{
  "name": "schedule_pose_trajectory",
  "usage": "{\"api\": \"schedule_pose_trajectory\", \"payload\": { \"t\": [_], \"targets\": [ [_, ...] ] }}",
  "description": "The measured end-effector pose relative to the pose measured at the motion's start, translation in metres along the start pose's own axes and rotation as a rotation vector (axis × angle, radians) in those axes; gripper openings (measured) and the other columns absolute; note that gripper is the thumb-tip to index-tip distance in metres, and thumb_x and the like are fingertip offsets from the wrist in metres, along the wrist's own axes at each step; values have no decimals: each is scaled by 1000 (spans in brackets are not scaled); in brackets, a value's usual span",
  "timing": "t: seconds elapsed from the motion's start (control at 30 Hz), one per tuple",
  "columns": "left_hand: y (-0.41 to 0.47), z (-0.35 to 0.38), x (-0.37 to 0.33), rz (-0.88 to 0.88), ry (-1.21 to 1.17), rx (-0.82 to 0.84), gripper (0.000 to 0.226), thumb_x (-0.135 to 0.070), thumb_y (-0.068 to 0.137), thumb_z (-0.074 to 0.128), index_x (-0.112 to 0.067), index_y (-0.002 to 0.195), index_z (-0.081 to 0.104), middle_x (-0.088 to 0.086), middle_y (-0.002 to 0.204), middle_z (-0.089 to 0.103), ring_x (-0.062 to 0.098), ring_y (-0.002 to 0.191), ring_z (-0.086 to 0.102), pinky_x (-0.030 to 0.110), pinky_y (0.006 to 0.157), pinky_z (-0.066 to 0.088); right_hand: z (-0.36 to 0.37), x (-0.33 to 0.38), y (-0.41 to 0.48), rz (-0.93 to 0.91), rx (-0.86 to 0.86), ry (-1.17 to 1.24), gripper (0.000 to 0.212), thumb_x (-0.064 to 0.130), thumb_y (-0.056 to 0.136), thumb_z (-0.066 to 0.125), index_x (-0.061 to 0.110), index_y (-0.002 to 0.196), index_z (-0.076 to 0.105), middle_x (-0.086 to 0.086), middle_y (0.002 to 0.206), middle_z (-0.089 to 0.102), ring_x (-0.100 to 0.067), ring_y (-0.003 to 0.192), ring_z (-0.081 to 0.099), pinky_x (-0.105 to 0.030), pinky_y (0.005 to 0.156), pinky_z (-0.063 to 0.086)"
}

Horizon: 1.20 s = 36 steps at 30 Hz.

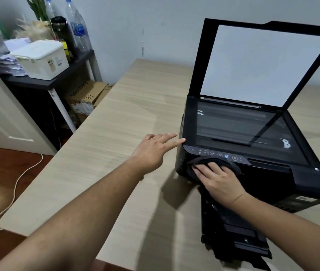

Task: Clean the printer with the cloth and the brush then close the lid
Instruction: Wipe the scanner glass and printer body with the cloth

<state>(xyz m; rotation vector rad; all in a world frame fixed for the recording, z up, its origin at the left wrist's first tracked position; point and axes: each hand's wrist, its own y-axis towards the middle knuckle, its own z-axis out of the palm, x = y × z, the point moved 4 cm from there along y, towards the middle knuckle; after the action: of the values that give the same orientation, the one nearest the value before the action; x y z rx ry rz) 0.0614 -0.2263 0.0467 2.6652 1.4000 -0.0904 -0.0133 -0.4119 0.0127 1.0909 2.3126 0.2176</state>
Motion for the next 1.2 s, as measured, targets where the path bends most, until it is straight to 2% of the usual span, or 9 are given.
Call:
{"api": "schedule_pose_trajectory", "payload": {
  "t": [0.1,0.27,0.4,0.57,0.7,0.9,1.0,1.1,1.2],
  "targets": [
    [3,0,0,8,-6,-10,97,10,74,39,-46,147,8,-10,158,16,13,139,29,31,107,25,3,8,15,-10,6,-2,36,15,83,42,16,109,67,6,112,67,-17,98,52,-28,69,37],
    [3,-2,4,23,-2,-25,95,10,74,37,-45,147,12,-9,158,18,14,138,30,31,107,26,44,35,5,-195,306,-57,43,15,75,35,11,91,74,4,95,71,-20,100,41,-29,79,28],
    [3,-3,11,8,-7,-18,94,10,75,37,-45,147,13,-9,158,18,13,140,28,31,108,24,13,18,9,-131,114,-59,40,12,81,36,9,102,70,0,99,69,-21,98,46,-30,75,29],
    [9,-5,8,42,-8,-21,90,9,77,37,-44,147,16,-8,158,18,14,141,27,32,108,24,-6,13,26,-157,78,-90,44,10,78,34,10,98,73,1,113,69,-16,101,65,-32,84,31],
    [10,-5,10,57,-16,-27,90,9,77,38,-44,147,16,-8,158,19,13,141,26,31,108,24,-5,14,28,-187,140,-168,46,12,75,33,14,95,74,3,119,66,-16,106,58,-37,86,31],
    [10,-2,10,61,-30,-33,89,8,78,37,-43,147,16,-9,157,21,12,141,26,30,106,26,-4,12,32,-268,175,-187,44,11,82,32,13,106,70,-1,134,55,-17,131,39,-36,110,10],
    [10,-2,11,67,-24,-35,86,7,80,39,-42,147,16,-7,156,24,11,141,27,29,105,25,4,10,39,-324,265,-285,49,8,91,19,5,117,60,-11,141,48,-22,133,41,-39,114,13],
    [12,-4,12,66,-26,-39,88,8,79,39,-42,147,17,-8,155,26,11,140,28,30,105,26,25,19,43,-428,414,-410,48,15,85,24,6,109,64,-16,123,62,-26,120,56,-42,114,15],
    [13,-6,14,62,-27,-24,91,10,76,38,-43,147,18,-8,156,25,12,141,27,31,105,25,48,41,51,-496,437,-442,50,18,83,29,3,116,62,-15,120,65,-26,116,58,-38,111,30]
  ]
}}
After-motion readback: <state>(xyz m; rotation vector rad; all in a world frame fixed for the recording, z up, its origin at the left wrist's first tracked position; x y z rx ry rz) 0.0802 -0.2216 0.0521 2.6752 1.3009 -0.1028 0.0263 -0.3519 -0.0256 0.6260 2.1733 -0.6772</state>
